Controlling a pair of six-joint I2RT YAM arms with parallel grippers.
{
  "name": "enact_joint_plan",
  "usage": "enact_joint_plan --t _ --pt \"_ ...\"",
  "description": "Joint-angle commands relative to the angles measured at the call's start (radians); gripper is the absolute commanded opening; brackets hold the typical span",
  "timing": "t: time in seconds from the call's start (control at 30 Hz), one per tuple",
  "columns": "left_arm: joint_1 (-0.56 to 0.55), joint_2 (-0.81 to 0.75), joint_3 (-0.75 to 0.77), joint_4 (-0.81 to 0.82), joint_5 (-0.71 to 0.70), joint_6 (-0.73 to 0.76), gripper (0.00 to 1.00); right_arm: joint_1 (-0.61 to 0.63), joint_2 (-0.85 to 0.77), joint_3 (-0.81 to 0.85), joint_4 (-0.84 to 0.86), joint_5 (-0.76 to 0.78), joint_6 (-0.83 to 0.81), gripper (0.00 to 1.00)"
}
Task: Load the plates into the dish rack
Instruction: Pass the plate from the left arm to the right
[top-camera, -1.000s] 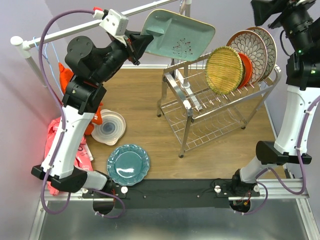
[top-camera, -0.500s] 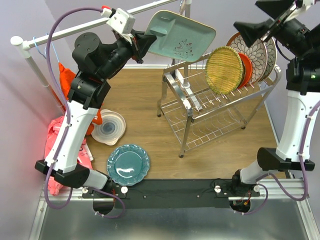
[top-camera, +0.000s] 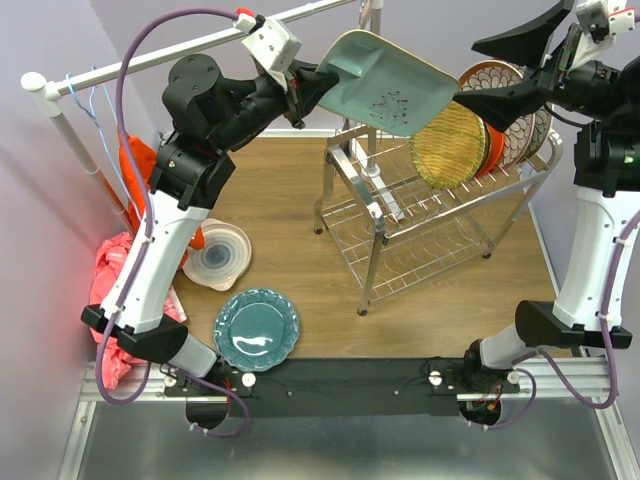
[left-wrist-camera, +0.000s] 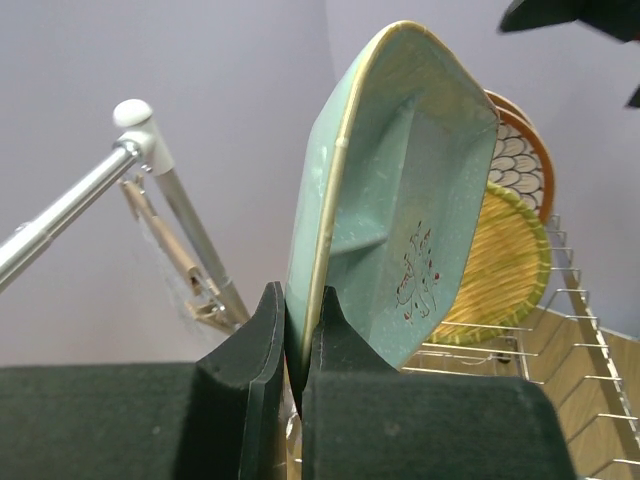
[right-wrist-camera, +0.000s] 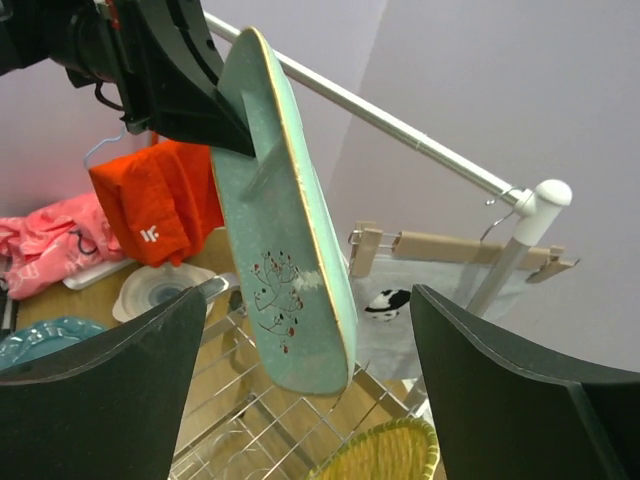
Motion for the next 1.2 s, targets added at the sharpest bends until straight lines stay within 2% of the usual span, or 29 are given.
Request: enact_joint_plan --t 0.0,0.1,0.17,0.3,0.37,0.53,0.67,0.83,1.17 --pt "-0.045 -0.006 0.075 0.135 0.003 0.002 0.0 0.013 -0.019 -0.072 -0.002 -0.037 0.039 0.89" --pt "-0.07 -0.003 0.075 0.135 -0.018 0.002 0.0 0.029 -0.018 -0.068 -0.054 -0.02 -0.001 0.88" --pt "-0.078 -0.001 0.073 0.131 -0.043 0.006 0.0 0.048 -0.009 -0.036 -0.157 0.009 -0.055 0.87" --pt "-0.101 0.009 0.082 0.109 -0.09 0.015 0.0 0.159 0.014 0.012 -0.374 0.13 -0.294 0.86" --pt "-0.121 0.015 0.094 0.08 -0.125 0.061 0.0 0.189 0.018 0.018 -0.425 0.208 -0.334 0.85" --pt "-0.145 0.032 0.125 0.02 -0.176 0.11 0.0 0.207 0.021 0.016 -0.43 0.3 -0.392 0.82" --pt "-0.15 0.034 0.128 0.002 -0.207 0.14 0.0 0.229 0.033 0.042 -0.506 0.342 -0.469 0.77" --pt "-0.151 0.043 0.147 -0.004 -0.209 0.152 0.0 0.302 0.033 0.049 -0.571 0.426 -0.569 0.72" --pt "-0.15 0.038 0.154 -0.001 -0.204 0.161 0.0 0.387 0.047 0.072 -0.605 0.512 -0.635 0.57"
